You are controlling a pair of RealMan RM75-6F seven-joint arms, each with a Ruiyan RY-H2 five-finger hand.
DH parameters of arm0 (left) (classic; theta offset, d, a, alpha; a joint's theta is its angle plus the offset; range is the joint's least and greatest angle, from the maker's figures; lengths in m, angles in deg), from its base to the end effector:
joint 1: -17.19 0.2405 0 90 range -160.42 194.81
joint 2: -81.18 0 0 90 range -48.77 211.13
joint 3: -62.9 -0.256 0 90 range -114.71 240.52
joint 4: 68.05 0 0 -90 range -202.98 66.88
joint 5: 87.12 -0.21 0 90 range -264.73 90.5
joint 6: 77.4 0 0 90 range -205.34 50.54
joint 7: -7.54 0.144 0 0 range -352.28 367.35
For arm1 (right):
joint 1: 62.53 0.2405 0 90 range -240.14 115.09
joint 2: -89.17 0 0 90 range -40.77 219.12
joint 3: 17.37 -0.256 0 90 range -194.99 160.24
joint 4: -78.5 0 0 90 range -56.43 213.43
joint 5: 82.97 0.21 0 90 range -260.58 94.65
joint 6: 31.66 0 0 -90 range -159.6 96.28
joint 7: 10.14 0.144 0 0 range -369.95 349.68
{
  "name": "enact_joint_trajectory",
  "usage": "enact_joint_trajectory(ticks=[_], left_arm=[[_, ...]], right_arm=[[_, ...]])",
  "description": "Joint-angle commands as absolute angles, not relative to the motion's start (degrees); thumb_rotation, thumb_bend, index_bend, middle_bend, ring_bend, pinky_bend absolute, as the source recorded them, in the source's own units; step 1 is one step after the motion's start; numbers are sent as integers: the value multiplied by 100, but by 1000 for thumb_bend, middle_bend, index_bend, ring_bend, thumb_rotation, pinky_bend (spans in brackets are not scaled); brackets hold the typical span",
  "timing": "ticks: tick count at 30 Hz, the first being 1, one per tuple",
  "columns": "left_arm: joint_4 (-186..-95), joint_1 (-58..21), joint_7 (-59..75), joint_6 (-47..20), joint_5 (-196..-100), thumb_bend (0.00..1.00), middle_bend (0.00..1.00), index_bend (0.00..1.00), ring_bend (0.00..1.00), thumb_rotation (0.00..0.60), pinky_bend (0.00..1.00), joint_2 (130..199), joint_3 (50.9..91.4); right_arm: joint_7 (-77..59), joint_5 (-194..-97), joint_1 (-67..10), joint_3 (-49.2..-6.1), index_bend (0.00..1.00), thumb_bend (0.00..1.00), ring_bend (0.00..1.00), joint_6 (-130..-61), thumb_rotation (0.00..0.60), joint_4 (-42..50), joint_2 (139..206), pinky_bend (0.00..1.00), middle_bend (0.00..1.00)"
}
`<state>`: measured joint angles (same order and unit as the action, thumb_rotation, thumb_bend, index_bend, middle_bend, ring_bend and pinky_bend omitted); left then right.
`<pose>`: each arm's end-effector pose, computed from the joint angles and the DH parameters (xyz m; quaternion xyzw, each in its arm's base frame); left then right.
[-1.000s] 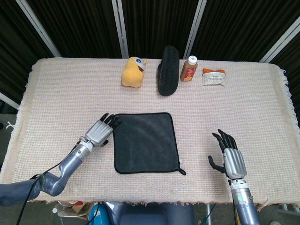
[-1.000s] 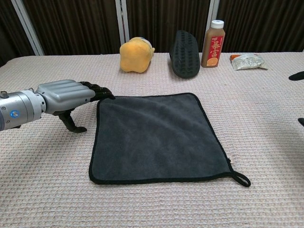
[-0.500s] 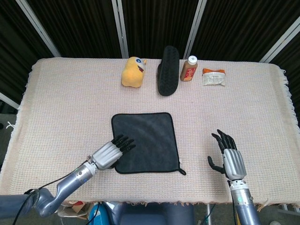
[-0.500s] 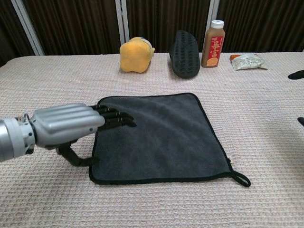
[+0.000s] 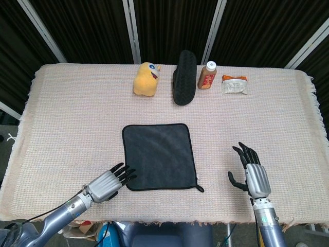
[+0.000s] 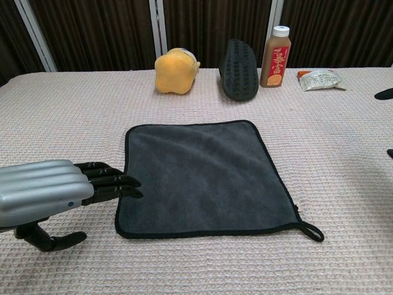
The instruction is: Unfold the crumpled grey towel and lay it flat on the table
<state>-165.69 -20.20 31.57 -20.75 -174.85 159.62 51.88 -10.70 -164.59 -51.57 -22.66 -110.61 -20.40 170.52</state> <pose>-0.1833 0.2195 -0.0137 -0.8878 -0.2410 -0.2751 0.2793 -0.2350 -0.2097 0.0551 0.5392 -0.5106 0.4896 0.4570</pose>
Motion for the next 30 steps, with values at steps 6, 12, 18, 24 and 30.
enact_joint_trajectory(ticks=[6,12,18,24,30], left_arm=[[-16417,-1895,3079,-2188,-17552,487,0,0,0,600,0,16030,5109],[-16335,-1852,3111,-2330,-17544,494,0,0,0,600,0,16220,5123],[-16349,-1811,3226,-2403,-17582,505,0,0,0,600,0,16226,5079],[-16444,-1707,3219,-2336,-17625,505,0,0,0,600,0,16018,5008],[-16442,-1572,3051,-2224,-17765,506,0,0,0,600,0,15870,4910]], right_arm=[[-1054,-16499,-5158,-2244,125,395,0,-11058,600,-2091,17045,13,53],[-1005,-16529,-5168,-2235,125,395,0,-11071,600,-2131,17010,13,53],[-974,-16510,-5166,-2239,125,395,0,-11050,600,-2128,16984,13,53],[-965,-16520,-5179,-2226,125,395,0,-11061,600,-2129,16980,13,53],[-1005,-16575,-5190,-2185,125,395,0,-11076,600,-2143,16997,13,53]])
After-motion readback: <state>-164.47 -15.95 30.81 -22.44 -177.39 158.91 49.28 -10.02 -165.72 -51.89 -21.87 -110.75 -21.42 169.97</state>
